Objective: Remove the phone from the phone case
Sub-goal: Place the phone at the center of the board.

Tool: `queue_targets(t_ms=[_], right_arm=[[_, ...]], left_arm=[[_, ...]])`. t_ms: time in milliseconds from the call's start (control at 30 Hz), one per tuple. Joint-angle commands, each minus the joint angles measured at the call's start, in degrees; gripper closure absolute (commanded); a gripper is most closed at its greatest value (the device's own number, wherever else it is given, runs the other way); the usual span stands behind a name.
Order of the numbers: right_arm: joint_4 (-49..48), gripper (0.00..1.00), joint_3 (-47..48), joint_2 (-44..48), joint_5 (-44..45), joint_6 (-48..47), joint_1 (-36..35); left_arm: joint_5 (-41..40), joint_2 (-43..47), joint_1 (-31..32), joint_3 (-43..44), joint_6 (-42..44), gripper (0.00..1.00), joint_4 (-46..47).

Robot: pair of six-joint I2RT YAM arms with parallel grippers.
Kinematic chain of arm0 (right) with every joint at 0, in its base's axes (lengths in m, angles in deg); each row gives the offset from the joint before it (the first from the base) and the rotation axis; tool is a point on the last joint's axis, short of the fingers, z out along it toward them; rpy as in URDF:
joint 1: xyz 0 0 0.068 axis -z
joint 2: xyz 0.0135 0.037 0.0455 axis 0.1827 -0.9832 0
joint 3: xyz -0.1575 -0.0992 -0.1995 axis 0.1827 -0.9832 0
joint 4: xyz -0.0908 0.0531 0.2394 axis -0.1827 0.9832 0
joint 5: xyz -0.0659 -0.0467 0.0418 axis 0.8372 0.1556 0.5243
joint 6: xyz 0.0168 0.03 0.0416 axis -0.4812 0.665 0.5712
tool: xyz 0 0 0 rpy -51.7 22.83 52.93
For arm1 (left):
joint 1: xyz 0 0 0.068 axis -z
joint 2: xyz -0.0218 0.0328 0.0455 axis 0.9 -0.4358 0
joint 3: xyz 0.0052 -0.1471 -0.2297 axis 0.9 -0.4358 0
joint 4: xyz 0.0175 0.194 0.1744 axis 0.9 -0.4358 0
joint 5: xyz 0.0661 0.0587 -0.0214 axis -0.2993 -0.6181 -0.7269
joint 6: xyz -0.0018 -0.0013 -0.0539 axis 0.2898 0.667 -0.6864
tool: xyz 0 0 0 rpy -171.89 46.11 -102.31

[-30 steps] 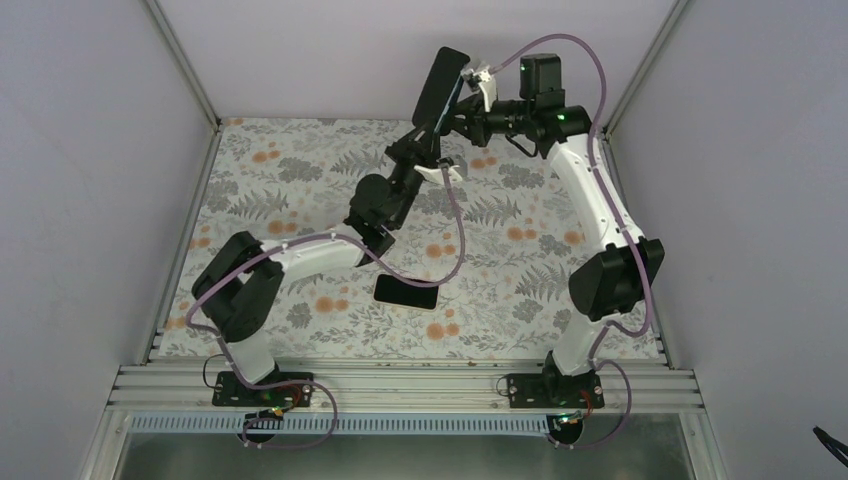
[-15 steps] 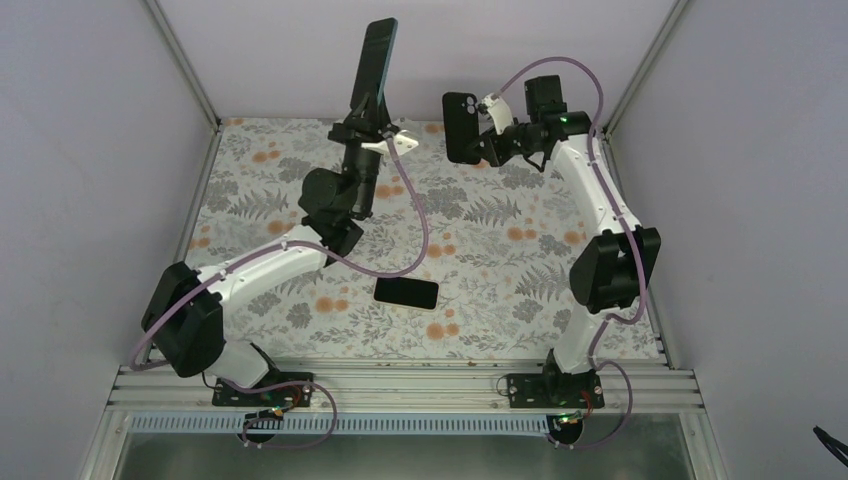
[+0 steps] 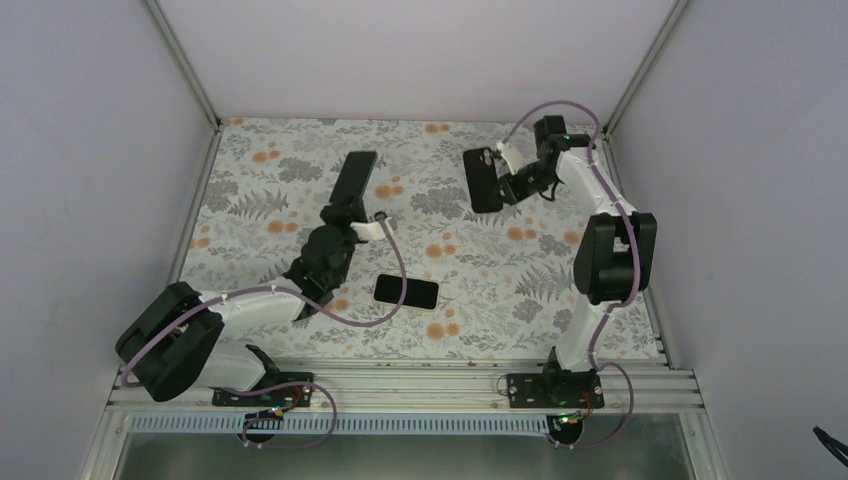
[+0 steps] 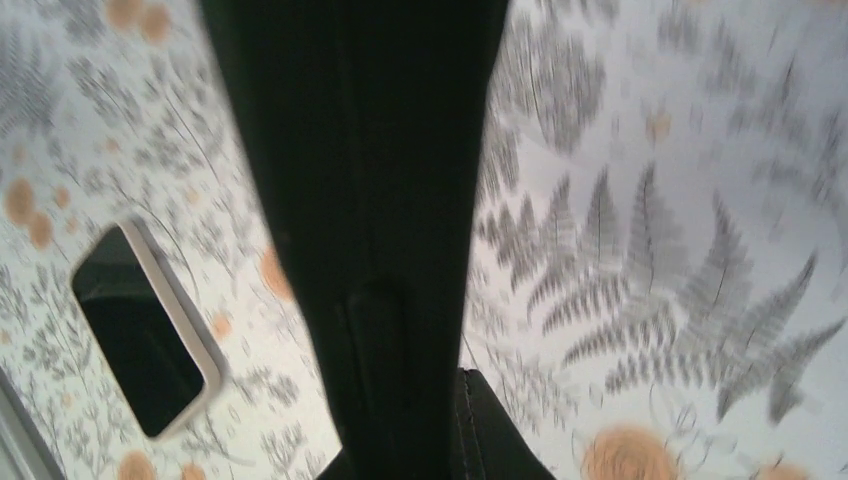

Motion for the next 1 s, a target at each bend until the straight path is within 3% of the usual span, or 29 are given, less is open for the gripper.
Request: queue_targets(t_ms=[0, 167, 267, 367, 533, 633, 700, 767, 800, 967], right_arm=[[2.33, 0.97, -5.32, -2.53, 1.73, -3.20, 2.64], [0.55, 0.96, -7.64, -6.53, 5.35, -2.15, 4.20], [0.13, 0.96, -7.17, -8.97, 8.98, -1.23, 4.80], [-0.72, 0.80, -6.32, -10.20, 13.83, -0.08, 5.21], [-1.98, 0.53, -6.34, -8.79, 23.25, 0.19, 5.47], [-1.03, 0.42, -7.25, -7.43, 29.68, -0.51, 5.18], [-0.93, 0.29, -9.13, -5.04, 33.50, -2.06, 4.19], [0.17, 0.12, -11.77, -1.38, 34.31, -5.03, 1.55], [1.09, 0.02, -13.65, 1.13, 33.79, -7.49, -0.64], [-2.26, 0.00, -24.73, 14.22, 33.91, -13.13, -18.57]], left_arm=[[-3.67, 2.23, -2.57, -5.92, 3.67, 0.98, 2.56], [-3.89, 0.96, -4.26, -10.82, 1.25, 0.98, -1.48], [-1.50, 1.23, -4.07, -9.98, -3.98, 0.98, -12.28], [3.79, 1.72, -4.07, -7.21, -9.91, 0.95, -25.85], [14.06, 0.89, -4.00, -3.05, -14.34, 0.60, -43.31], [20.00, -1.61, -3.90, 0.60, -16.20, 0.35, -55.44], [22.61, -3.70, -3.90, 3.46, -18.68, 0.21, -61.28], [24.56, -4.06, -3.75, 4.90, -20.30, 0.01, -65.51], [25.43, -3.42, -3.64, 5.47, -20.89, 0.00, -67.09], [31.82, 4.03, -4.73, 12.41, -24.96, 0.00, -76.26]])
